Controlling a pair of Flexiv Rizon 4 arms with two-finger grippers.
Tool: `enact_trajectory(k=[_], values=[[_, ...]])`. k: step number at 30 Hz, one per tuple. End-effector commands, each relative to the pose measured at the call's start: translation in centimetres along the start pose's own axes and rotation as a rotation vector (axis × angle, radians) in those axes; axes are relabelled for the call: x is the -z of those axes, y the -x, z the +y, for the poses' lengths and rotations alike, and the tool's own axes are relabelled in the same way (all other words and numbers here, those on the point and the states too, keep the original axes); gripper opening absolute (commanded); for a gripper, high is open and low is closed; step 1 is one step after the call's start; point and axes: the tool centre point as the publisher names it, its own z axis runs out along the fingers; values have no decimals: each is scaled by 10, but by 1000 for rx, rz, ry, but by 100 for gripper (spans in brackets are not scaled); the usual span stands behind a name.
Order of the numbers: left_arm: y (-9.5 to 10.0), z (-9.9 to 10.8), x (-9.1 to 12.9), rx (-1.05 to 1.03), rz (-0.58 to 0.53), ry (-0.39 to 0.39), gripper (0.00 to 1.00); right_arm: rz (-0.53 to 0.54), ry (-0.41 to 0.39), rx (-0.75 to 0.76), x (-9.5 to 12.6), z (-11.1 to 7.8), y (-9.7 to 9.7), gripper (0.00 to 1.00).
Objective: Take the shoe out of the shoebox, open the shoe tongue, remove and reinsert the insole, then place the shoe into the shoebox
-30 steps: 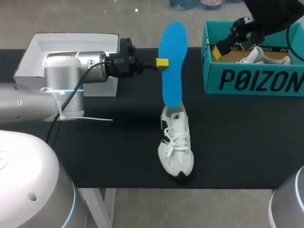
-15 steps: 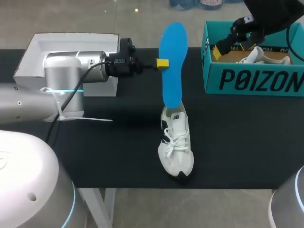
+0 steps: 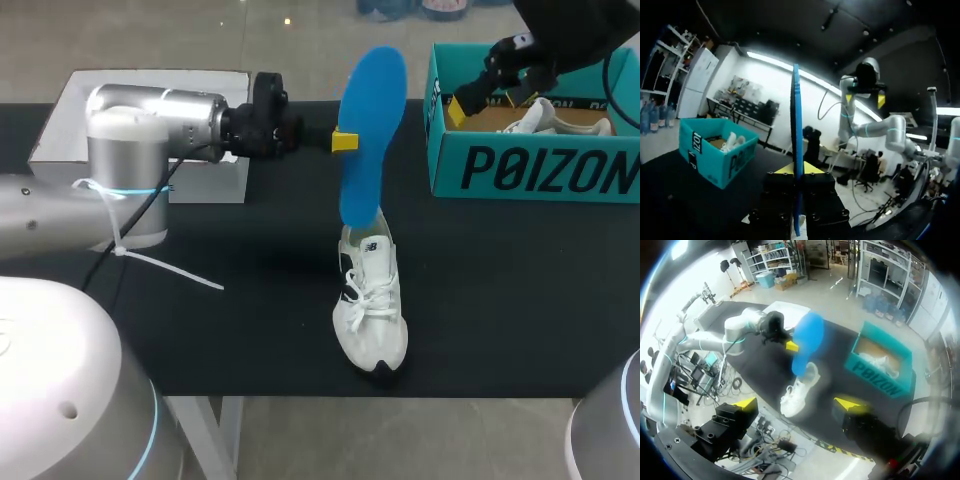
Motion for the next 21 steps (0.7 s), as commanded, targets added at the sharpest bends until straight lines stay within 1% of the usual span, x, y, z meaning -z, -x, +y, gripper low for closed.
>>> enact_trajectory(k=[1, 3, 7, 9, 10, 11, 12, 13, 21], values=[[-12, -1, 3, -123, -85, -8, 0, 1, -6, 0, -1, 3, 0, 100], [-12, -1, 3, -142, -96, 5, 0, 1, -6, 0, -1, 3, 0, 100], [-12, 2, 3, -164, -100, -7, 0, 1, -6, 0, -1, 3, 0, 100], [-12, 2, 4, -185, -97, -1, 0, 1, -6, 0, -1, 3, 0, 100], [-12, 2, 4, -177, -81, 6, 0, 1, -6, 0, -1, 3, 0, 100], [-12, -1, 3, -173, -106, 28, 0, 1, -6, 0, -1, 3, 0, 100], [-10, -3, 2, -136, -80, 18, 0, 1, -6, 0, -1, 3, 0, 100], [-8, -4, 1, -72, -78, 4, 0, 1, -6, 0, -1, 3, 0, 100], [-8, -4, 1, -72, -78, 4, 0, 1, -6, 0, -1, 3, 0, 100]])
